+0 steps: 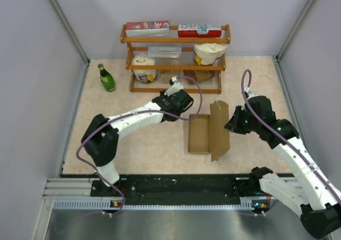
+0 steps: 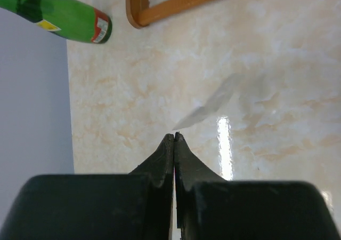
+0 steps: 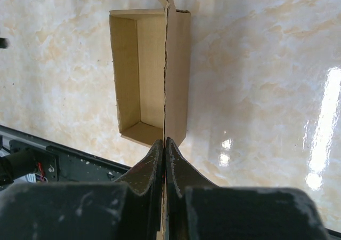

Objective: Fold the paper box

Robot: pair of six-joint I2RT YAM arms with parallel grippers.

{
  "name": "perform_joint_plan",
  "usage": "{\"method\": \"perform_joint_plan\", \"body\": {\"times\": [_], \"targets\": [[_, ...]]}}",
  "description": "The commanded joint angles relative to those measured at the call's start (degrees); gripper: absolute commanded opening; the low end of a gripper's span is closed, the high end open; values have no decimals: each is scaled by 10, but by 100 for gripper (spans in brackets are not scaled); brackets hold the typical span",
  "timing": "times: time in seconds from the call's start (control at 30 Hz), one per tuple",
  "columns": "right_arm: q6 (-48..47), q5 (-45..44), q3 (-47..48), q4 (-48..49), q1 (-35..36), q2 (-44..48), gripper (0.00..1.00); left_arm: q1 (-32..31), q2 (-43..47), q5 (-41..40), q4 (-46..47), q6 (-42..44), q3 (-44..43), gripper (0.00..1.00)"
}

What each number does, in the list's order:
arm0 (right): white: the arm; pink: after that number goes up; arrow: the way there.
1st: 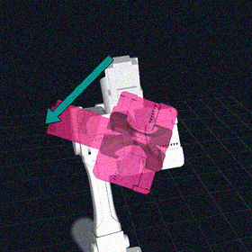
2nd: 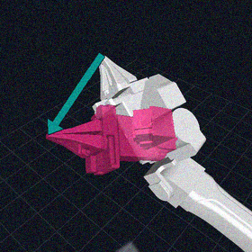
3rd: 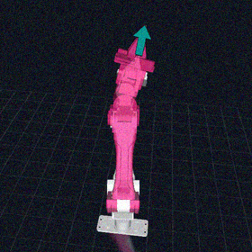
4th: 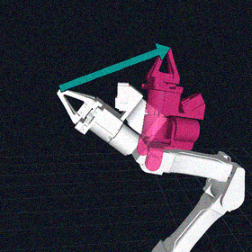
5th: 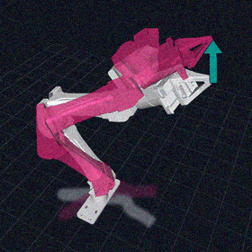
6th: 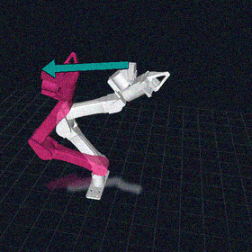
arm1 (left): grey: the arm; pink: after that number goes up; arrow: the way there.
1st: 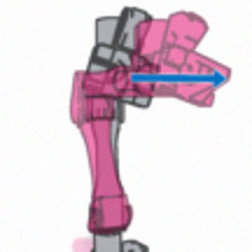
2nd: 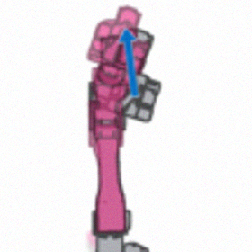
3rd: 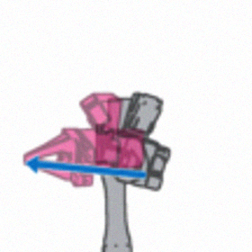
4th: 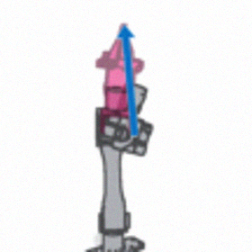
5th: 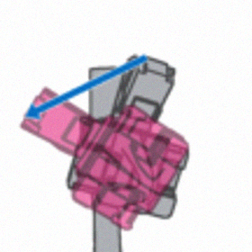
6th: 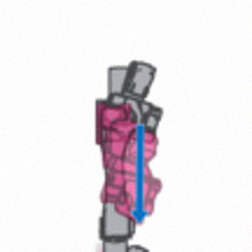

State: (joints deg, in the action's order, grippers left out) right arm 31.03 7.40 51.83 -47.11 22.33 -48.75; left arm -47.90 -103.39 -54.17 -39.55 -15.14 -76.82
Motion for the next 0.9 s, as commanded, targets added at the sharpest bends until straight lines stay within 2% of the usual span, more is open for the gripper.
{"method": "perform_joint_plan", "body": {"times": [0.0,0.13,0.27,0.4,0.43,0.47,0.53,0.57,0.67,0.8,0.87], "targets": [[-9,9,14,25,-4,1,0,-36,85,-2,3,-4,-4,0],[-18,19,15,32,-4,-13,0,-87,138,59,25,4,15,0],[-20,23,15,34,-4,-20,0,-135,176,141,35,-37,30,0],[-22,24,15,34,-4,-19,0,-123,200,121,67,-55,64,0],[-21,24,16,34,-4,-19,0,-100,201,136,70,-56,66,3],[-22,24,17,34,-4,-19,0,-78,200,158,70,-63,65,14],[-18,23,15,33,-4,-13,0,-13,189,221,100,-61,70,44],[-17,21,15,34,-4,-9,0,17,174,255,105,-68,64,50],[-11,17,14,29,-4,0,0,94,112,351,108,-83,34,56],[-11,16,13,24,-4,7,0,150,52,475,144,-119,30,61],[-11,17,13,24,-4,9,0,177,22,519,165,-136,31,67]]}}
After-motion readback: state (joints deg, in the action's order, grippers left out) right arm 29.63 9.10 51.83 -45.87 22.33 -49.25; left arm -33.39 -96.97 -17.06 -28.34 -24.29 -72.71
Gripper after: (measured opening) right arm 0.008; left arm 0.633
